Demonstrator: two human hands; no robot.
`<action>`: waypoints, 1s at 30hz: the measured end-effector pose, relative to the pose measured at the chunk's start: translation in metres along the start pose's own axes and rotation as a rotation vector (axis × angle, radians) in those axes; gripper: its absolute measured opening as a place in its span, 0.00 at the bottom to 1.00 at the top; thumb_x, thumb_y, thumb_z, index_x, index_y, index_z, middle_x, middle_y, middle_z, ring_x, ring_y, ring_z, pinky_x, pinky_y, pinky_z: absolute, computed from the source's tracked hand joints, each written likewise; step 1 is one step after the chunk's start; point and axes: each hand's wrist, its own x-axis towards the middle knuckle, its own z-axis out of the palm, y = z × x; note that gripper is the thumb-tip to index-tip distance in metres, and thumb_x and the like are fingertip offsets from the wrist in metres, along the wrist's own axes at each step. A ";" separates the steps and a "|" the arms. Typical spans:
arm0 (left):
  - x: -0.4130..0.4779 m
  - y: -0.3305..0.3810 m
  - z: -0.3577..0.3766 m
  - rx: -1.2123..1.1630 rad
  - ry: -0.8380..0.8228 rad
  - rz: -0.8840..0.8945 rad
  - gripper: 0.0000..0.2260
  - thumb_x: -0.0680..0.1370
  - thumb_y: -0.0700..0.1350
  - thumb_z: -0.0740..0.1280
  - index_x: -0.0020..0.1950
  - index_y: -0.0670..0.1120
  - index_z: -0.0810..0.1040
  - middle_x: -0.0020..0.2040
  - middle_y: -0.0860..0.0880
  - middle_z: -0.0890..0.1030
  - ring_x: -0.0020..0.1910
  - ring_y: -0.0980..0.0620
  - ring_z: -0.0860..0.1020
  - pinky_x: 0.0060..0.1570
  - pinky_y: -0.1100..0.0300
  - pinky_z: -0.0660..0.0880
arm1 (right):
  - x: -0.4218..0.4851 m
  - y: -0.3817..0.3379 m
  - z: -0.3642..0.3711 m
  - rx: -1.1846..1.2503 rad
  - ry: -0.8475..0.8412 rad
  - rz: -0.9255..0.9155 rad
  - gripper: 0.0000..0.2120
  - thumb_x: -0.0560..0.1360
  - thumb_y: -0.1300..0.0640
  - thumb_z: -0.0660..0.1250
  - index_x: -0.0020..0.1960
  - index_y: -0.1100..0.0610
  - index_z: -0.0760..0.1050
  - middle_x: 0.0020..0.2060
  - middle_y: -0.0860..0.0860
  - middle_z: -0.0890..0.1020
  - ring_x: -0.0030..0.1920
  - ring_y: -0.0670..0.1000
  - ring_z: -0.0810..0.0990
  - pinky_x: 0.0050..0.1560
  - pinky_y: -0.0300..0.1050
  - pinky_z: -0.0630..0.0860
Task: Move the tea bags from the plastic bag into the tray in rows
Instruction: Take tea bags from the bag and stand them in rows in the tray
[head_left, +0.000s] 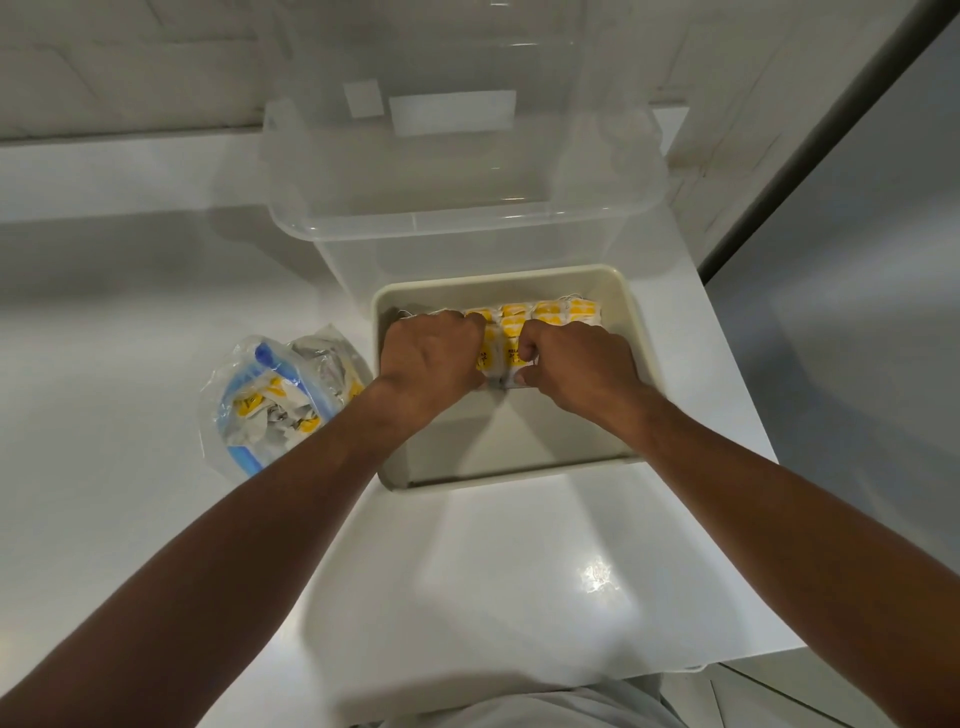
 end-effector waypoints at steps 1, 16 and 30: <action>-0.001 0.000 -0.001 -0.025 -0.001 -0.005 0.22 0.74 0.61 0.71 0.62 0.50 0.76 0.56 0.49 0.82 0.53 0.46 0.82 0.51 0.53 0.75 | -0.001 0.000 -0.002 0.006 0.007 0.003 0.11 0.74 0.41 0.69 0.52 0.44 0.73 0.48 0.46 0.82 0.50 0.54 0.79 0.45 0.45 0.70; -0.058 -0.056 -0.032 -0.521 0.148 -0.173 0.19 0.72 0.66 0.70 0.58 0.57 0.78 0.51 0.57 0.82 0.52 0.51 0.80 0.45 0.57 0.72 | -0.040 -0.064 -0.028 0.391 0.097 0.019 0.08 0.74 0.41 0.68 0.44 0.45 0.75 0.35 0.40 0.82 0.40 0.48 0.82 0.45 0.48 0.77; -0.133 -0.163 -0.001 -0.563 0.163 -0.157 0.14 0.74 0.57 0.72 0.58 0.60 0.77 0.50 0.60 0.80 0.47 0.53 0.79 0.40 0.61 0.71 | -0.069 -0.180 -0.007 0.416 0.132 -0.095 0.05 0.73 0.46 0.70 0.46 0.45 0.77 0.35 0.38 0.81 0.36 0.41 0.77 0.44 0.45 0.76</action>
